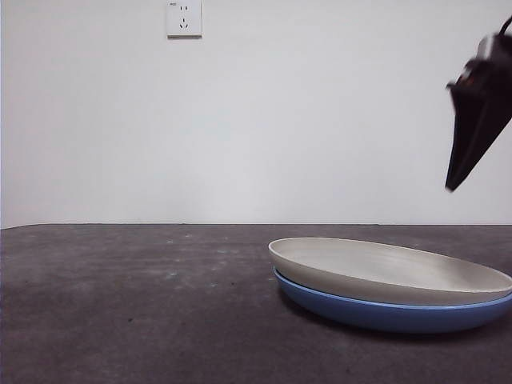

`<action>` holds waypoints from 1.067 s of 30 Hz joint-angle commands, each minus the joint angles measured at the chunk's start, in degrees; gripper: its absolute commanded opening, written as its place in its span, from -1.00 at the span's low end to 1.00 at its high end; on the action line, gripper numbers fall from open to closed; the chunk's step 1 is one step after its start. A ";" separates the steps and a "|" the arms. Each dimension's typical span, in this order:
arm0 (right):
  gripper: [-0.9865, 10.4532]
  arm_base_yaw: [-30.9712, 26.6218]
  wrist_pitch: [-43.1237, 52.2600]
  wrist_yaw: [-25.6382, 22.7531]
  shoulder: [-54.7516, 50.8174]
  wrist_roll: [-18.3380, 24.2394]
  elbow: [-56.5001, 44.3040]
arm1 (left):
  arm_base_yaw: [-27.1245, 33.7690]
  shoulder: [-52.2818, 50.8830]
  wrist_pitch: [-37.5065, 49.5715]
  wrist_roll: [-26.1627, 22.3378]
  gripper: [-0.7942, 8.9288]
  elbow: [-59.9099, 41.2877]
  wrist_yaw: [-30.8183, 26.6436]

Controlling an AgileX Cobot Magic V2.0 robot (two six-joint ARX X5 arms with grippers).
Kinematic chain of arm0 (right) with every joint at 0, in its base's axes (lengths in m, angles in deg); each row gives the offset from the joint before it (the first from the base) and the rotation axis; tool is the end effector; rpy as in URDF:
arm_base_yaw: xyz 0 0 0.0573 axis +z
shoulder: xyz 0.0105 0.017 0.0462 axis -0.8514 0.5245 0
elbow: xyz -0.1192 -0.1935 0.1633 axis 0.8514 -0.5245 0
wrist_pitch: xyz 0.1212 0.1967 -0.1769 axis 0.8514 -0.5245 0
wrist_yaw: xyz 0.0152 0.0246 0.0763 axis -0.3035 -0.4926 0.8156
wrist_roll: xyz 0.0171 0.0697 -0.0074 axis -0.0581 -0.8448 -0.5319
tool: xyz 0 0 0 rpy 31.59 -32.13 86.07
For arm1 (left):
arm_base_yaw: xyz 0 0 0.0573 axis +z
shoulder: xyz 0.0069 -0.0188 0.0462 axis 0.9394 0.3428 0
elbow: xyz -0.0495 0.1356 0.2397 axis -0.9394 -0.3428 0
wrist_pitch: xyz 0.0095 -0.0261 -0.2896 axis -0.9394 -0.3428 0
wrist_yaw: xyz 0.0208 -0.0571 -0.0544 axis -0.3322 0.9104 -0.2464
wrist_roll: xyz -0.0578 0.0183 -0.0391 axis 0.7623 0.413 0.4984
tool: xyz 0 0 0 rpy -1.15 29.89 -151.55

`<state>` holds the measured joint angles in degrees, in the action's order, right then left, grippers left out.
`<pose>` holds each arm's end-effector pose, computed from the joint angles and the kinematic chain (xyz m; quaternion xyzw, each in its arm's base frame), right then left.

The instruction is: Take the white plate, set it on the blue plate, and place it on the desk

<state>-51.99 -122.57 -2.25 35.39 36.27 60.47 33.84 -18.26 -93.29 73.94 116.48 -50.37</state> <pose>0.2657 0.0497 0.1999 0.1443 0.5289 0.1525 0.8223 0.0723 -0.0632 0.4402 0.0575 0.2914 -0.3601 0.8844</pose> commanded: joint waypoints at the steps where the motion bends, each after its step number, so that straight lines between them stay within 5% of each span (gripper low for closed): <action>1: 0.31 0.24 2.05 0.28 3.69 0.76 0.31 | -0.22 0.26 0.87 0.37 0.33 0.76 -0.33; 19: 0.14 0.24 10.93 3.72 17.31 1.42 0.31 | -0.22 0.26 2.01 0.35 0.33 0.76 -0.33; 32: -0.76 0.24 11.19 3.13 19.30 1.92 0.31 | -0.22 0.26 2.03 0.11 0.33 0.76 -0.33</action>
<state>-51.99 -111.44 0.81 53.72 37.78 60.47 33.84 -18.26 -91.73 73.94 116.48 -50.37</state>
